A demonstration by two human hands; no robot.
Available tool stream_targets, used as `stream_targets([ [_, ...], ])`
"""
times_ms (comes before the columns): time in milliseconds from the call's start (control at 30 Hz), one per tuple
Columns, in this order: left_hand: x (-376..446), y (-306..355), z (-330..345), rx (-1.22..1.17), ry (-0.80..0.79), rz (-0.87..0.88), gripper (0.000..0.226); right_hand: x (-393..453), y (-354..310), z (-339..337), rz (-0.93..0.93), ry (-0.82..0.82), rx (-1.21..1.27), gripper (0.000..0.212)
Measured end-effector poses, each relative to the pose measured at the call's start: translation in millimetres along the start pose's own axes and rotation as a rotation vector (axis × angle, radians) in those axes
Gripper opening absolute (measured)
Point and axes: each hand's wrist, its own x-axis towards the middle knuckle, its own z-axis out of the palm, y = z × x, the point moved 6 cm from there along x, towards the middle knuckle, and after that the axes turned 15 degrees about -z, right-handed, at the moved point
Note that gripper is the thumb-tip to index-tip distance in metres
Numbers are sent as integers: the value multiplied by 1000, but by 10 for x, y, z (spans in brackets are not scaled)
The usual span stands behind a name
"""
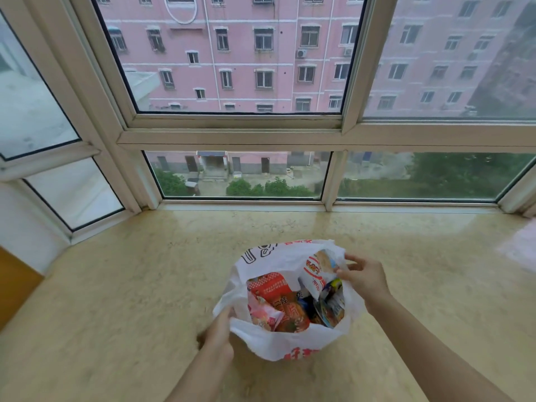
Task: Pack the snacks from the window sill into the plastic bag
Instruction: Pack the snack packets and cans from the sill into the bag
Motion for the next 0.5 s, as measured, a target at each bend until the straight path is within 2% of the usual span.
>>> stream_targets([
  [33, 54, -48, -2, -68, -114, -55, 42, -26, 80, -60, 49, 65, 25, 36],
  [100, 66, -105, 37, -149, -156, -66, 21, -87, 216, -169, 142, 154, 50, 14],
  [133, 17, -70, 70, -124, -148, -13, 20, -108, 245, -202, 169, 176, 67, 6],
  [200, -154, 74, 145, -121, -162, 95, 27, -97, 258, -242, 196, 206, 121, 7],
  [300, -464, 390, 338, 155, -303, 189, 35, -13, 48, -249, 142, 201, 144, 22],
  [400, -728, 722, 523, 394, -330, 302, 37, 29, -338, -242, 45, 209, 136, 12],
  [500, -1037, 1070, 711, 434, -414, 333, 28, 110, -649, -227, 41, 228, 192, 9],
])
